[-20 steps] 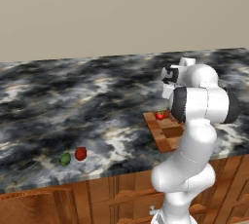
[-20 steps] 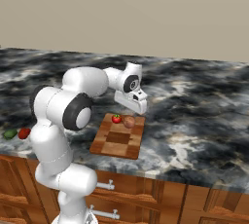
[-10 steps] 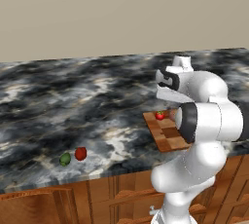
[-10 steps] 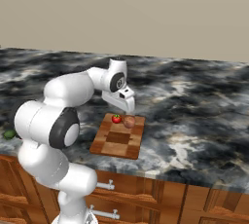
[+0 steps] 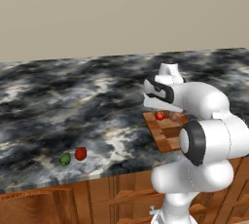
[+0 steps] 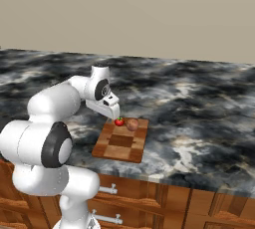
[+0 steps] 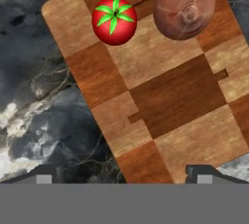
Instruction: Place the avocado, onion, tomato, and bell pepper on the cutting board.
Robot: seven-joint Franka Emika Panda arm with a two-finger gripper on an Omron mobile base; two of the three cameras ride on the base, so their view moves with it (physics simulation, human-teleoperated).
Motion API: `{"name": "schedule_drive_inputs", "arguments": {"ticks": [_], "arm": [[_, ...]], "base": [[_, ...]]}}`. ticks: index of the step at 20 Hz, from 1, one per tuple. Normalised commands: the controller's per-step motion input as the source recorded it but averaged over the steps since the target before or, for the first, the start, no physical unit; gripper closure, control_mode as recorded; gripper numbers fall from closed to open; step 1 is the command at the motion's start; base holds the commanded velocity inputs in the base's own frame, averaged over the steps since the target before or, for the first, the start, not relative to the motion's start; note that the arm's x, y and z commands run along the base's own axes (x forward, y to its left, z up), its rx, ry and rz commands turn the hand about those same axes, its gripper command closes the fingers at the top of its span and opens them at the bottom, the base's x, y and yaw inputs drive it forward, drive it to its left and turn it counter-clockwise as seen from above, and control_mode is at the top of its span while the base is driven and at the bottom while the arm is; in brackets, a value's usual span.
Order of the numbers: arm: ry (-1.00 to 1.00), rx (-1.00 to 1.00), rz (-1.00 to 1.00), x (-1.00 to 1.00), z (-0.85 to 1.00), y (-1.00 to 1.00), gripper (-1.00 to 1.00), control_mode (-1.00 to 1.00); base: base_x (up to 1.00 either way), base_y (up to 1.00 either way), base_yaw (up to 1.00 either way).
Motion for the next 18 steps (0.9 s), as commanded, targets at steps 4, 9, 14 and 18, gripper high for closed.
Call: {"name": "schedule_drive_inputs", "arguments": {"ticks": [4, 9, 14, 18], "arm": [[0.01, 0.00, 0.10, -0.21, 0.00, 0.70, -1.00, -1.00], [0.05, 0.00, 0.15, -0.14, 0.00, 0.78, -1.00, -1.00], [0.04, 0.00, 0.17, -0.09, 0.00, 0.72, -1.00, -1.00], [0.04, 0.00, 0.19, -0.04, 0.00, 0.74, -1.00, -1.00]], "base": [[0.00, 0.00, 0.00], [0.00, 0.00, 0.00], [0.00, 0.00, 0.00], [0.00, 0.00, 0.00]]}}
